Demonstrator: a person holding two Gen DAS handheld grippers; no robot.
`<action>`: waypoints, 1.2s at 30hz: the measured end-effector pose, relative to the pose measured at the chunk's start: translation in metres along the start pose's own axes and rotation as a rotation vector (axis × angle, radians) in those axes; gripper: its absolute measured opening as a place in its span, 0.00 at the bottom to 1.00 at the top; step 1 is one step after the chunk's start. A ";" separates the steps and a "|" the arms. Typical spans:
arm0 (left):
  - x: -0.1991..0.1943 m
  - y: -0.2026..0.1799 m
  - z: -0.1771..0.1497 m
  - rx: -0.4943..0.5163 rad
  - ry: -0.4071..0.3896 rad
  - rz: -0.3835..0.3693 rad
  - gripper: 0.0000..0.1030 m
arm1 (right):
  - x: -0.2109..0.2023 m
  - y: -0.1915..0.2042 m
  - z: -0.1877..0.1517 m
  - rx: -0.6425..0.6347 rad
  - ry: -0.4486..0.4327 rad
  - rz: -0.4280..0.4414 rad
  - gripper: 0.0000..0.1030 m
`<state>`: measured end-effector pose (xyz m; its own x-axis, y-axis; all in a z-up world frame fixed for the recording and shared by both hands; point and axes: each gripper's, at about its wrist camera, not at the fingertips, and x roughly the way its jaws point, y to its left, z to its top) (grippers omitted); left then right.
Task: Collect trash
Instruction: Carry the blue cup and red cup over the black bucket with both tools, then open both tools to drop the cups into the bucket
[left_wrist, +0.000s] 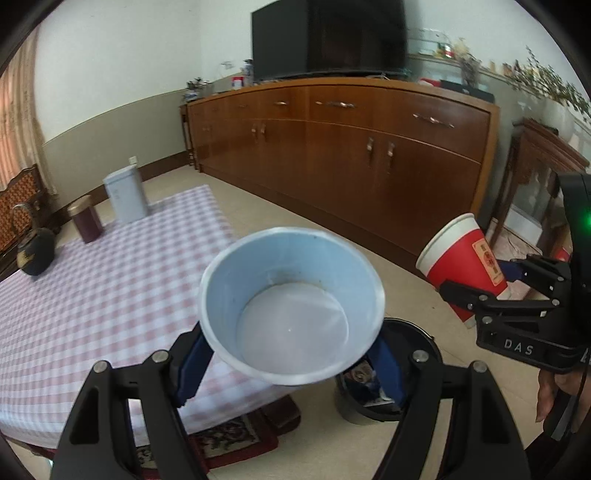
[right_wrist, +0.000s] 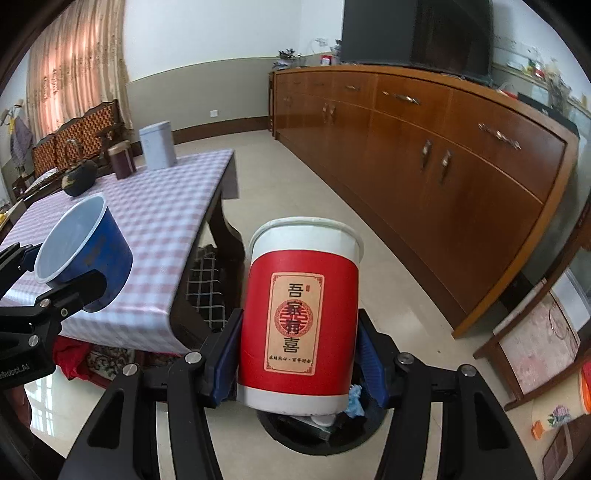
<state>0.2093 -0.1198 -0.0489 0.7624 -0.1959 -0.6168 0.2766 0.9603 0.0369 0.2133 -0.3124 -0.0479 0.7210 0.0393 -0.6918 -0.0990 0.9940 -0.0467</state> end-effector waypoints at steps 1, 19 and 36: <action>0.003 -0.007 -0.001 0.007 0.004 -0.009 0.75 | 0.001 -0.005 -0.003 0.006 0.004 -0.003 0.58; 0.080 -0.095 -0.044 0.076 0.179 -0.186 0.75 | 0.045 -0.085 -0.091 0.043 0.155 -0.019 0.58; 0.158 -0.116 -0.075 0.039 0.351 -0.303 0.76 | 0.143 -0.084 -0.138 -0.112 0.346 0.076 0.58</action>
<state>0.2543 -0.2472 -0.2094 0.4012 -0.3810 -0.8330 0.4837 0.8604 -0.1605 0.2301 -0.4041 -0.2424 0.4360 0.0564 -0.8982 -0.2313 0.9715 -0.0513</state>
